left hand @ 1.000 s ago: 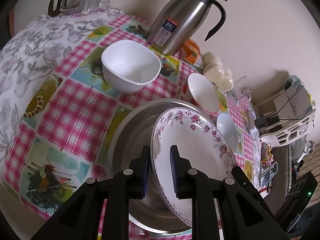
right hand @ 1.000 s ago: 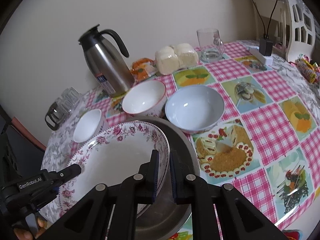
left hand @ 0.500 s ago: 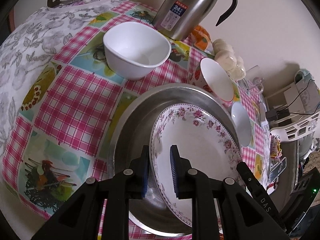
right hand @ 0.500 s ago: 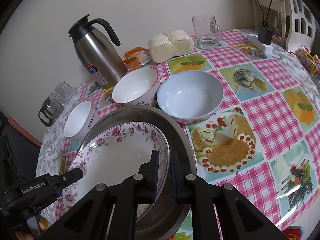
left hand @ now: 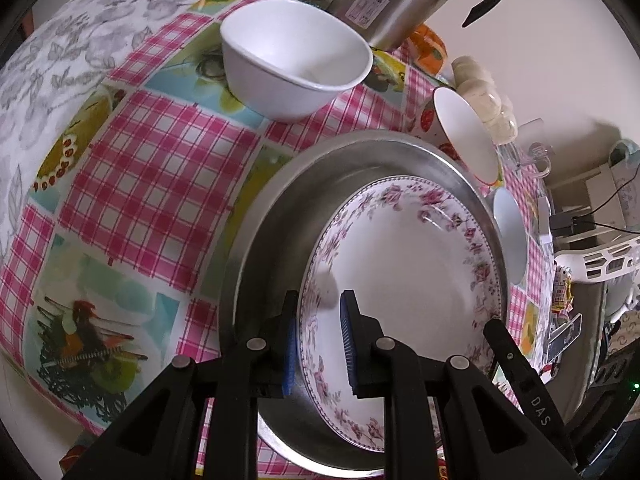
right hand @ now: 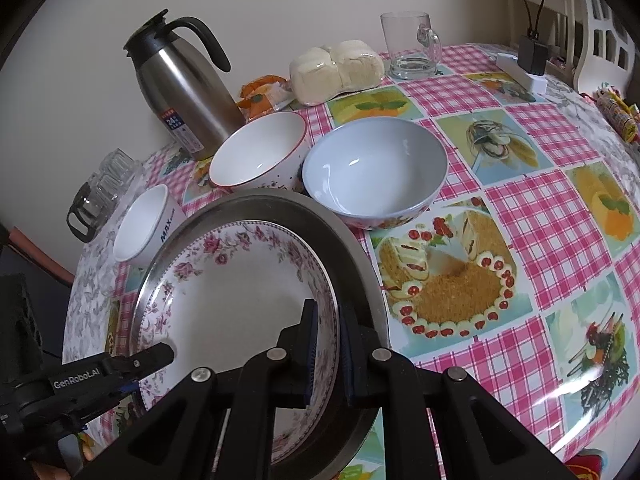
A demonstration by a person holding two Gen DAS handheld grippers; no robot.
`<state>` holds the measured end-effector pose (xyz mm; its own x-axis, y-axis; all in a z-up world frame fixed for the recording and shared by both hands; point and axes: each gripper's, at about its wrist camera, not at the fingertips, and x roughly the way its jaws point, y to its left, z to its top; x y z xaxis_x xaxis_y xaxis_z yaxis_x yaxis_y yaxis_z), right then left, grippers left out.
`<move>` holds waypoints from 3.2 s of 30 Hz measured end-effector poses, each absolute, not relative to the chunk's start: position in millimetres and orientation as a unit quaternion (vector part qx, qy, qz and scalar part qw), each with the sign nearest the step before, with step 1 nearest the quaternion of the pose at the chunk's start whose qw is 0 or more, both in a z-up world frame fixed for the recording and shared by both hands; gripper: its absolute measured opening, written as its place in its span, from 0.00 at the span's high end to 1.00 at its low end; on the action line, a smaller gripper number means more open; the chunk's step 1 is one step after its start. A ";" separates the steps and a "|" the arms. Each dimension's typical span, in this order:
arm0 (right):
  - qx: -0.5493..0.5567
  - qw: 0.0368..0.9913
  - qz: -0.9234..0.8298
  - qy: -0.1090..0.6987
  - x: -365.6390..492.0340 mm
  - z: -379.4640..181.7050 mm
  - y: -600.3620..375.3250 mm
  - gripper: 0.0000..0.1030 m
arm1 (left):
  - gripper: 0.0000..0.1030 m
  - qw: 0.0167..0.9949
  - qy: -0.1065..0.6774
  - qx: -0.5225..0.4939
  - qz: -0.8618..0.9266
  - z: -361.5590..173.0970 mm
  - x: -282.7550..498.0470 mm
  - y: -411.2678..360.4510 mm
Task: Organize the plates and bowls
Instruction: 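Lower the floral-rim plate with the right tool into the steel basin, then set the floral-rim plate flat in the basin and open the right tool, then move the right tool to the red-rimmed white bowl's rim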
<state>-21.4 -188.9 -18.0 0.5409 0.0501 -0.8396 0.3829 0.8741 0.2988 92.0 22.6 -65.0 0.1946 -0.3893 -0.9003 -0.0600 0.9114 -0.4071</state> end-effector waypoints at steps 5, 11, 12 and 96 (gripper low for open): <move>0.227 0.847 -0.099 0.471 -20.7 -19.1 -189.1 0.88 | 0.82 0.747 0.629 -0.185 -0.108 -67.6 91.5 24.3; 0.222 0.846 -0.094 0.476 -18.9 -21.5 -187.6 0.89 | 0.81 0.744 0.629 -0.200 -0.099 -70.3 91.5 30.5; 0.223 0.845 -0.093 0.477 -18.5 -22.4 -187.8 0.88 | 0.79 0.744 0.629 -0.204 -0.098 -70.4 91.4 31.5; 0.133 0.875 -0.102 0.455 -18.6 -1.0 -177.9 0.00 | 0.16 0.828 0.556 -0.065 -0.019 -28.0 84.8 27.5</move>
<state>-18.6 -177.9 -1.0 0.5652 -0.0576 -0.8229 0.3000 0.9436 0.1400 84.8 27.5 -28.0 0.3808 -0.1036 -0.9188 -0.0409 0.9908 -0.1286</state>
